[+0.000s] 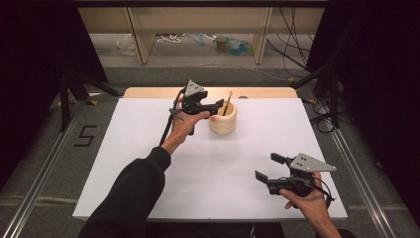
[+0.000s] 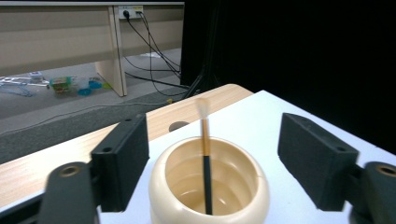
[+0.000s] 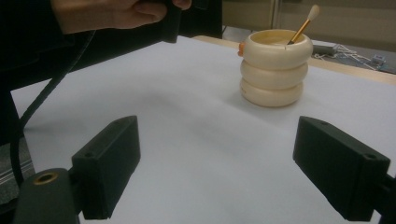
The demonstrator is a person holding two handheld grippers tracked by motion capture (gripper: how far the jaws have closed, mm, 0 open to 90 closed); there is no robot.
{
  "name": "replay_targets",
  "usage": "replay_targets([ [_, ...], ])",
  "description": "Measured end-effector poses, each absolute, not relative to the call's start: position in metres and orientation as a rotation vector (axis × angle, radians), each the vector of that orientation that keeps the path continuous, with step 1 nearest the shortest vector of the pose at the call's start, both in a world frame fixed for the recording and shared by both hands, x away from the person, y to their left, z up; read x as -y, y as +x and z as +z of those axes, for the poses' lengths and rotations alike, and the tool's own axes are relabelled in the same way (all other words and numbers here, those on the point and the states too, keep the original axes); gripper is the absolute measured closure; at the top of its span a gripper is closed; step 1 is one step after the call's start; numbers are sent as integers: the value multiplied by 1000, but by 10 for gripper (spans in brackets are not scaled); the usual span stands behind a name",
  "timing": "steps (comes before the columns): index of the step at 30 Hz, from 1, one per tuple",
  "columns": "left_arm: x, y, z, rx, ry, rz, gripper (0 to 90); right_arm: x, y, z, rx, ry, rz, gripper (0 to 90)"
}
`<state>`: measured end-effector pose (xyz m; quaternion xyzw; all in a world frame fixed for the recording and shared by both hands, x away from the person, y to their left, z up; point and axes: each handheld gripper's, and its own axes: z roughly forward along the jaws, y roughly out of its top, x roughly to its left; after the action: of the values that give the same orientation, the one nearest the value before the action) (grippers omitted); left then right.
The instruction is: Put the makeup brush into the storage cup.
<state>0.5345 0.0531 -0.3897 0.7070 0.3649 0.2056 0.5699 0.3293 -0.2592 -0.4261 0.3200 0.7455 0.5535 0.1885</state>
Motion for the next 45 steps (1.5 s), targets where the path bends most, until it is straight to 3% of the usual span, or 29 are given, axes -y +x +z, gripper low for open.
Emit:
replay_targets([
  [4, -56, 528, -386, -850, 1655, 472, 194, 259, 329, -426, -2100, 905, 1547, 158],
  [21, -77, 498, -378, -801, 1654, 426, 160, 260, 327, -425, -2130, 933, 1525, 158],
  [45, -108, 456, -382, -771, 1628, 440, 158, 259, 328, -425, -2100, 908, 1548, 158],
])
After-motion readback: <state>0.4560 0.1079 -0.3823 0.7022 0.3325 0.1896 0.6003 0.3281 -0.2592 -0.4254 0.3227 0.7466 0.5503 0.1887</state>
